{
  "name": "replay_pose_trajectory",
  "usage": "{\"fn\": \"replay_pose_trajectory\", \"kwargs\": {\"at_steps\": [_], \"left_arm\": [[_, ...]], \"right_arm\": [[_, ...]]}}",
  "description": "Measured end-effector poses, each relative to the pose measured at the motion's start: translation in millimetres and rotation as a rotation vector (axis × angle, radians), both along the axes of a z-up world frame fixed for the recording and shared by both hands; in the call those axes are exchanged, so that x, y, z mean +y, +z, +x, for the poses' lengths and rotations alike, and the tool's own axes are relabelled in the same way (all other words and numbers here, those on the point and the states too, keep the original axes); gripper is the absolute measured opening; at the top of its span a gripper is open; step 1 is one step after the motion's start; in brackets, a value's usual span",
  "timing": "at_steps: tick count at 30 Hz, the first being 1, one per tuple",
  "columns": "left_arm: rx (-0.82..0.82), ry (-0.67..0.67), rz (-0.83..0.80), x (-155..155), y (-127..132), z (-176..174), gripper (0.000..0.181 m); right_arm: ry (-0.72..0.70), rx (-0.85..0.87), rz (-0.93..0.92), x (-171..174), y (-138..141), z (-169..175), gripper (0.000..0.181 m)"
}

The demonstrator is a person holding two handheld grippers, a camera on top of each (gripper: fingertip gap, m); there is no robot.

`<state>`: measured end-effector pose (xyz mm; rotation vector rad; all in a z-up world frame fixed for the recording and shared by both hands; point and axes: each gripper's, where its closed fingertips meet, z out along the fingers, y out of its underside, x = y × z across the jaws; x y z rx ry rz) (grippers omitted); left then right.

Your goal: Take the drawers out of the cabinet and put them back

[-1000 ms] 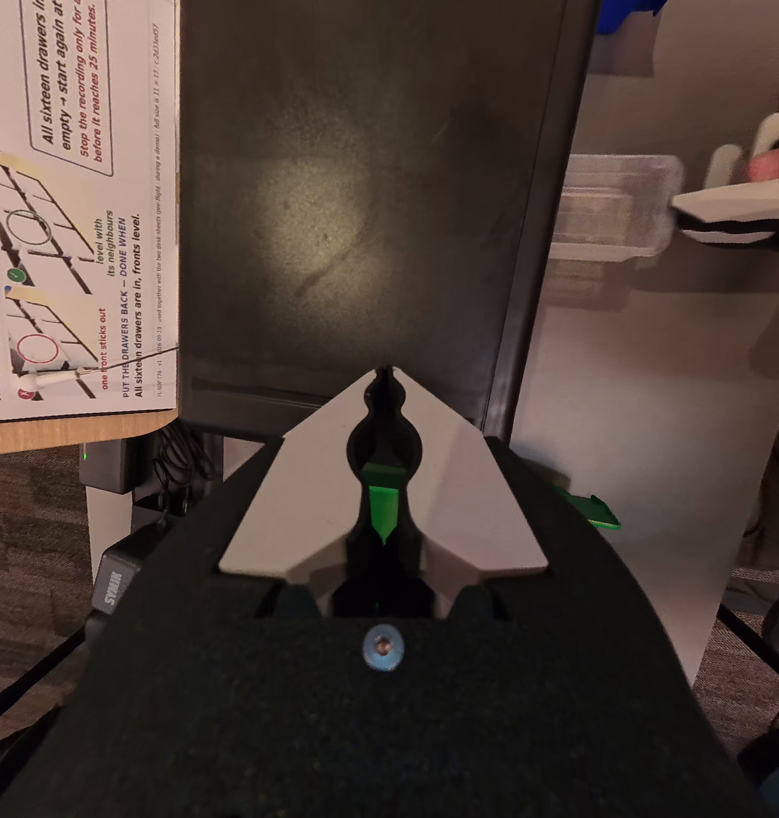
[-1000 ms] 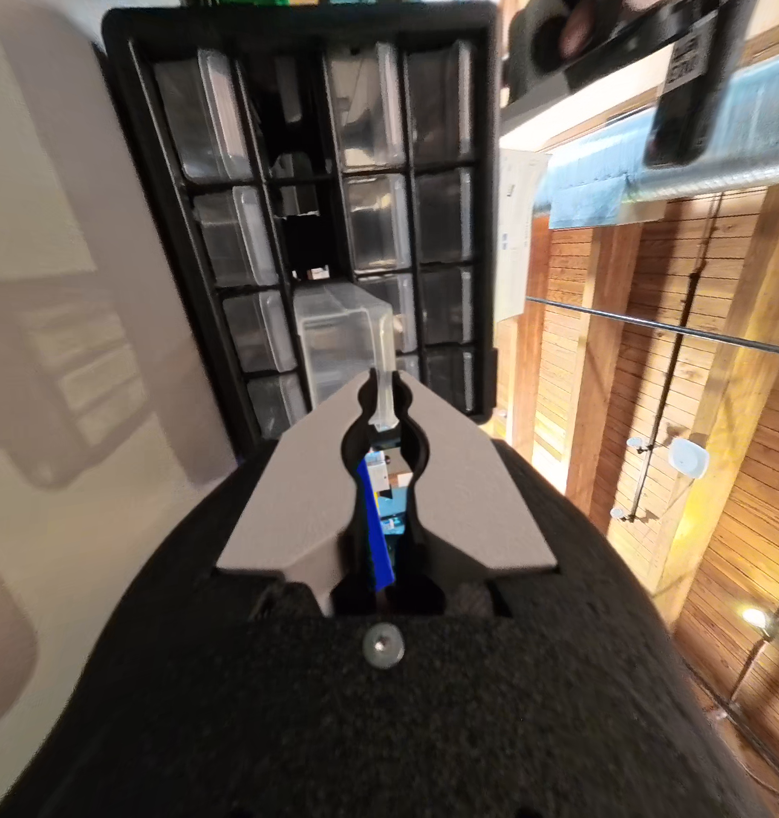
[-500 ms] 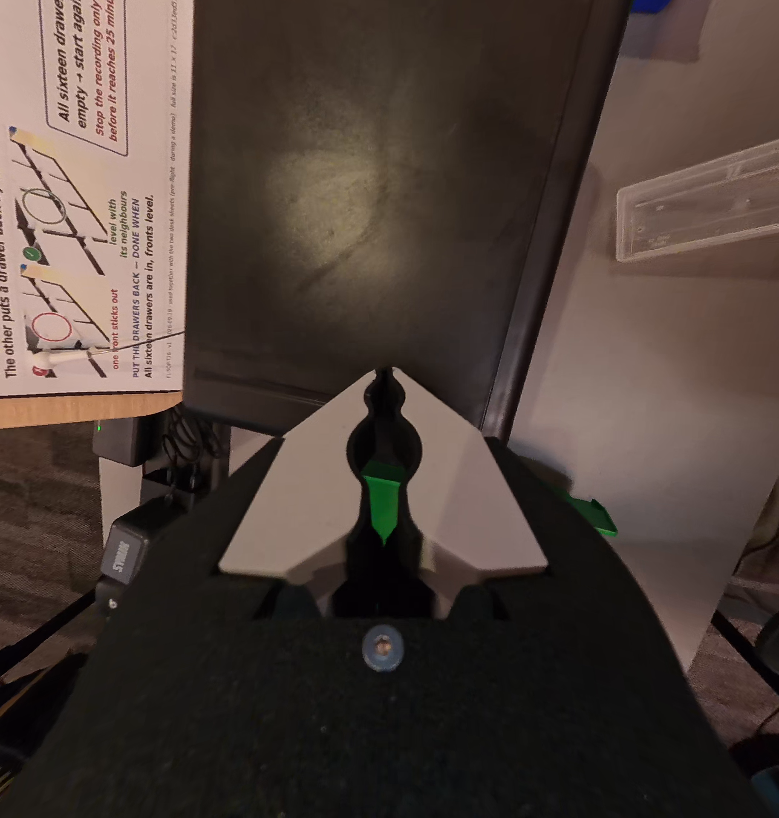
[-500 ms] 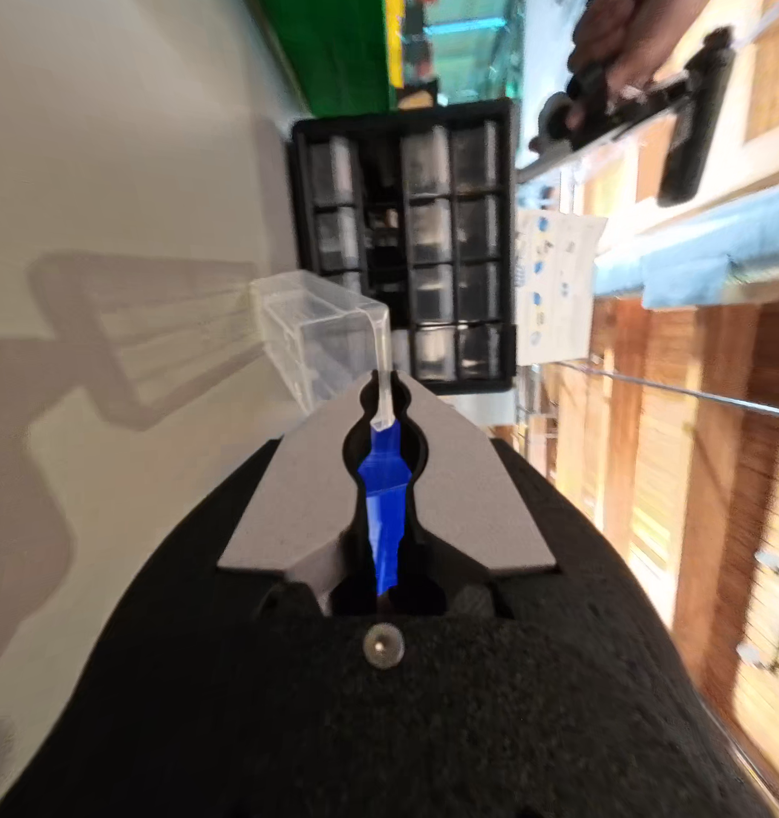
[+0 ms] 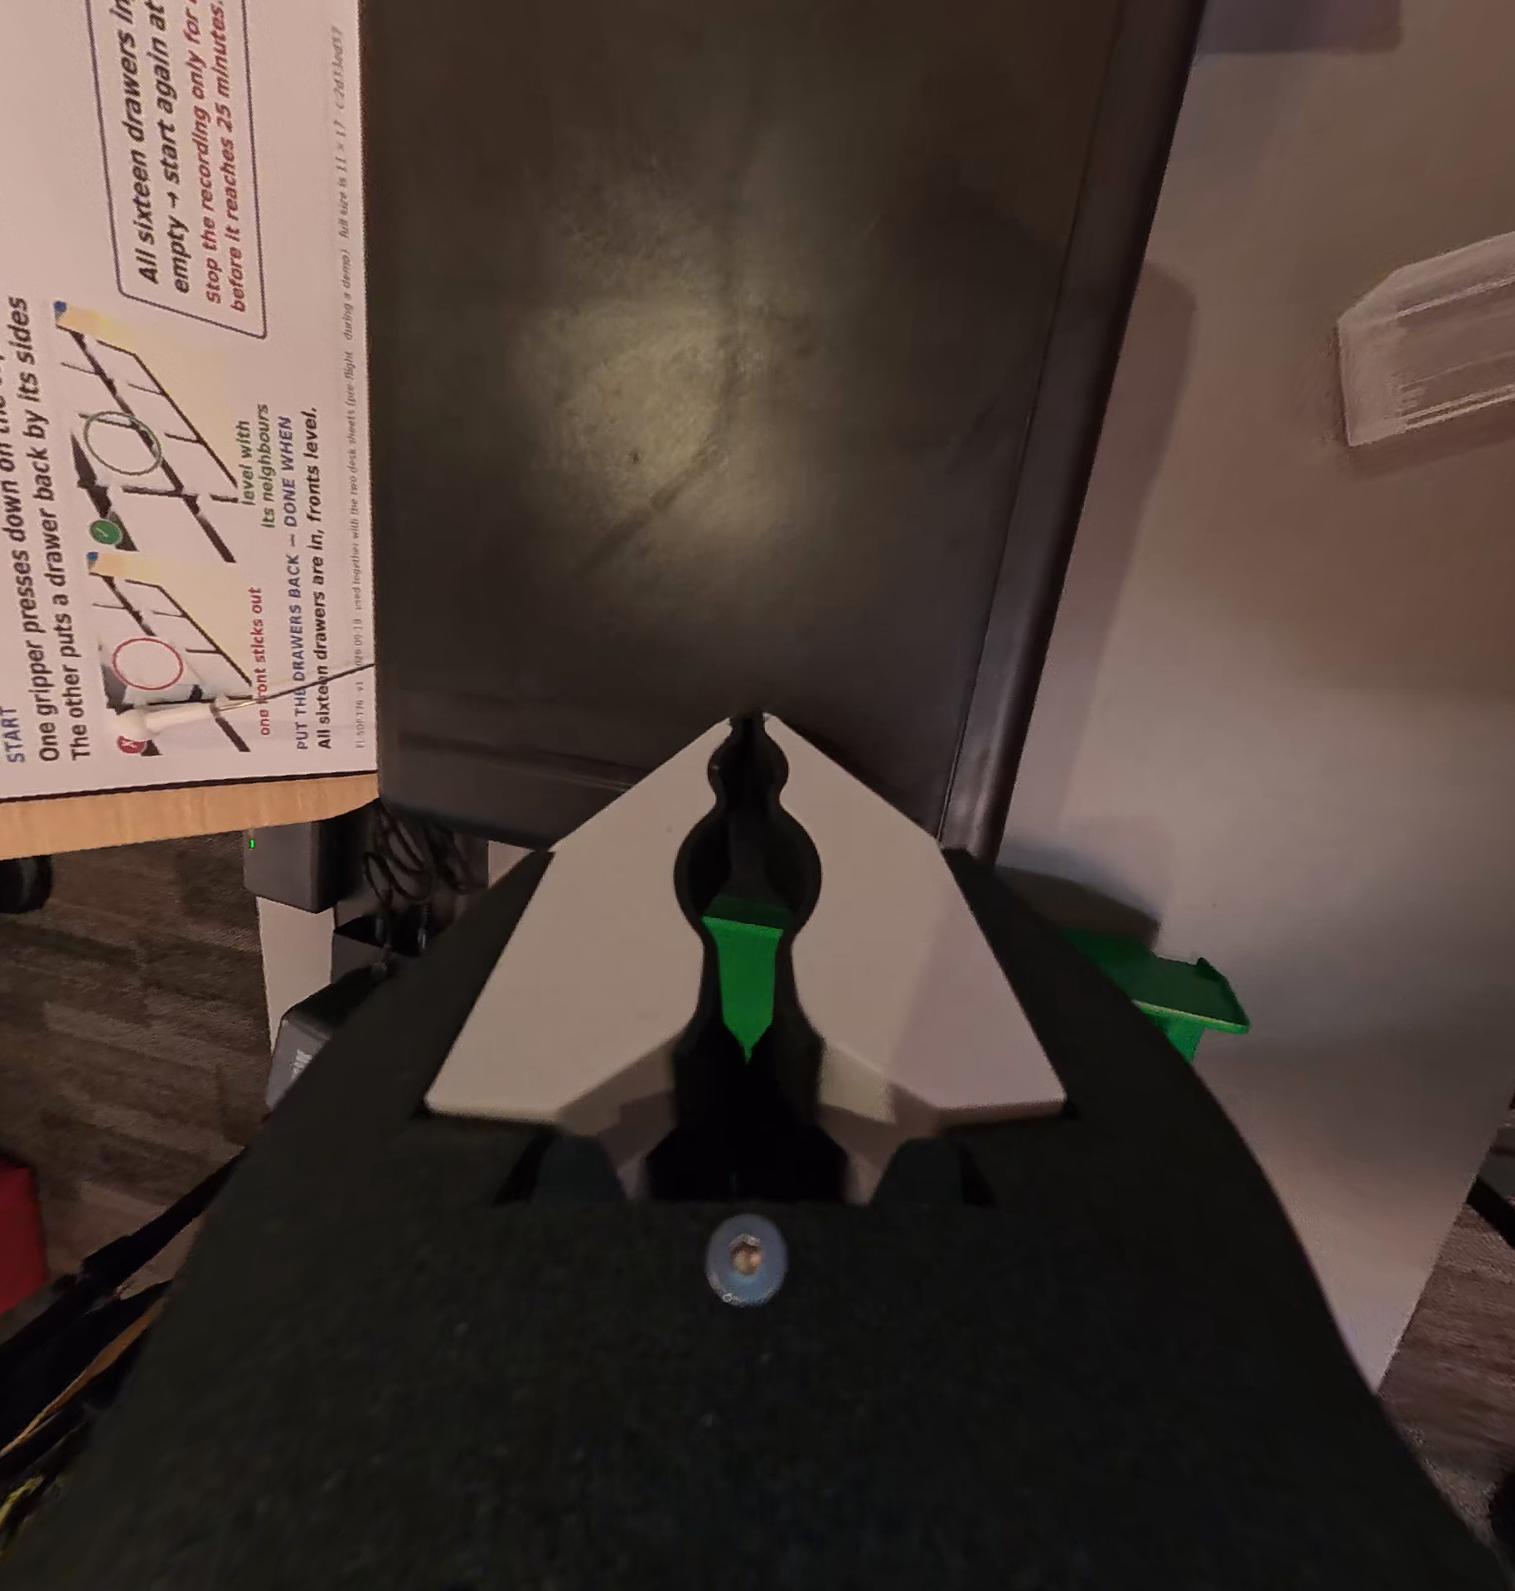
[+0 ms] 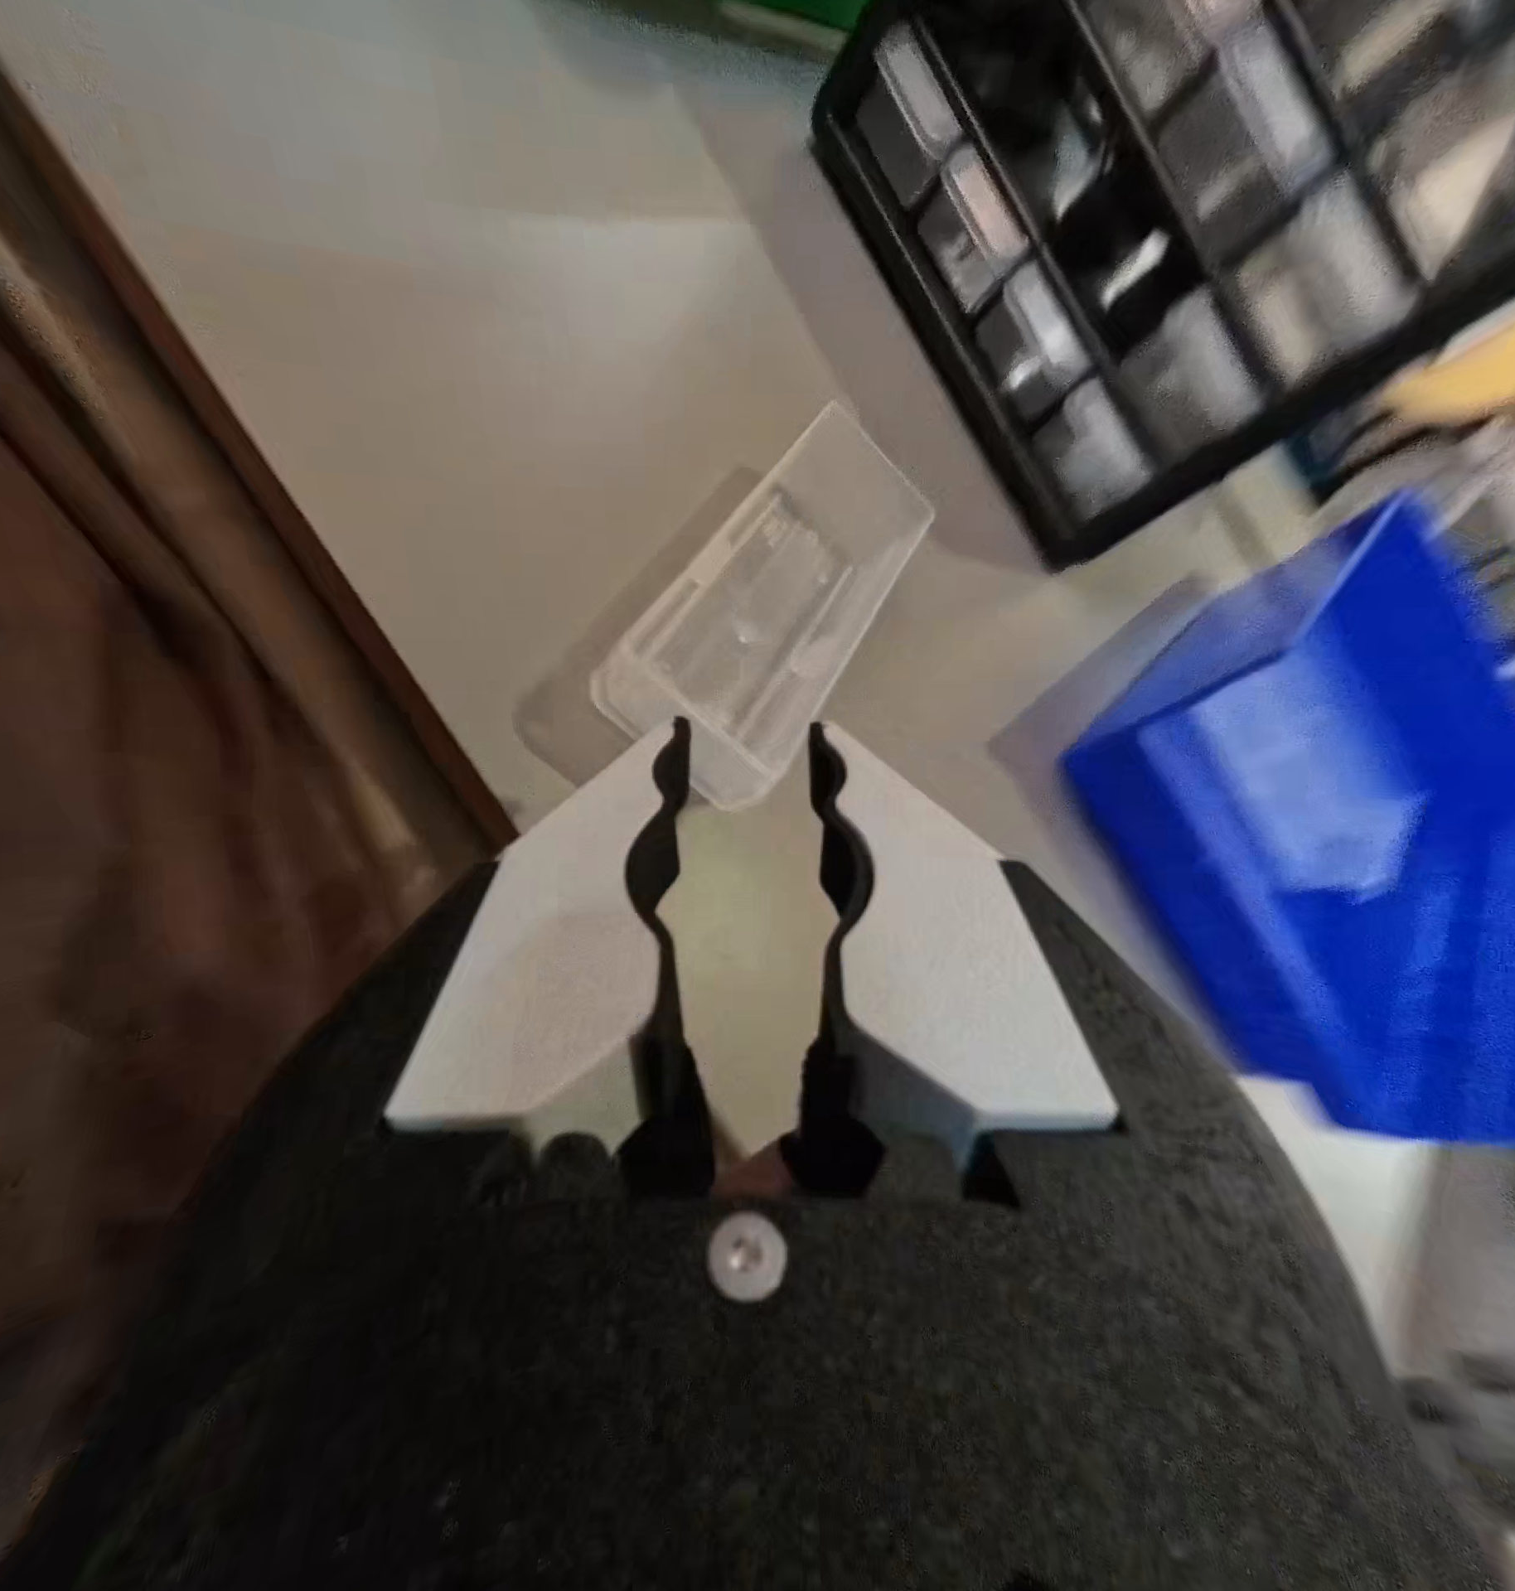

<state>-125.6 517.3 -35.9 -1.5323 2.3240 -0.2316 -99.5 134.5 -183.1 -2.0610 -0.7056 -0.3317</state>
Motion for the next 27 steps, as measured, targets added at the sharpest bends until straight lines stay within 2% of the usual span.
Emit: {"fn": "replay_pose_trajectory", "kwargs": {"at_steps": [2, 3, 4, 6, 8, 11, 13, 15, 17, 19, 21, 23, 25, 27], "left_arm": [[0.0, -0.015, 0.002, 0.0, 0.1, 0.1, 0.0], [-0.001, -0.02, 0.0, 0.0, 0.1, 0.2, 0.0], [-0.004, -0.025, -0.003, 0.0, 0.1, 0.2, 0.0], [-0.012, -0.034, -0.008, -0.1, 0.0, 0.3, 0.0], [-0.023, -0.042, -0.014, -0.2, 0.1, 0.3, 0.0], [-0.038, -0.051, -0.037, -0.4, 0.1, 0.4, 0.0], [-0.044, -0.058, -0.057, -0.6, 0.1, 0.5, 0.0], [-0.049, -0.062, -0.073, -0.7, 0.1, 0.6, 0.0], [-0.053, -0.068, -0.074, -0.8, 0.2, 0.5, 0.0], [-0.054, -0.073, -0.069, -0.8, 0.2, 0.6, 0.0], [-0.051, -0.078, -0.066, -0.9, 0.2, 0.6, 0.0], [-0.045, -0.075, -0.073, -0.9, 0.2, 0.5, 0.0], [-0.043, -0.067, -0.084, -0.9, 0.2, 0.6, 0.0], [-0.048, -0.053, -0.099, -1.0, 0.2, 0.6, 0.0]], "right_arm": [[-0.109, 0.306, -0.119, 0.9, 8.9, -9.6, 0.033], [-0.205, 0.417, -0.21, 4.7, 5.6, -7.3, 0.052], [-0.307, 0.494, -0.311, 9.1, -0.9, -4.1, 0.069], [-0.46, 0.562, -0.45, 23.8, -10.0, -1.6, 0.082], [-0.533, 0.549, -0.454, 46.1, -12.4, -2.6, 0.08], [-0.608, 0.377, -0.543, 64.9, -37.0, 4.3, 0.085], [-0.625, 0.366, -0.63, 71.0, -53.4, 0.4, 0.084], [-0.634, 0.376, -0.684, 74.4, -64.9, 0.0, 0.071], [-0.61, 0.334, -0.688, 72.9, -64.2, 6.2, 0.061], [-0.525, 0.249, -0.673, 67.0, -45.3, 16.9, 0.059], [-0.436, 0.115, -0.595, 66.8, -7.3, 47.5, 0.057], [-0.462, 0.013, -0.499, 72.4, 42.1, 107.7, 0.057], [-0.428, -0.045, -0.388, 87.7, 85.6, 167.5, 0.057], [-0.295, -0.15, -0.392, 102.8, 92.8, 216.3, 0.06]]}}
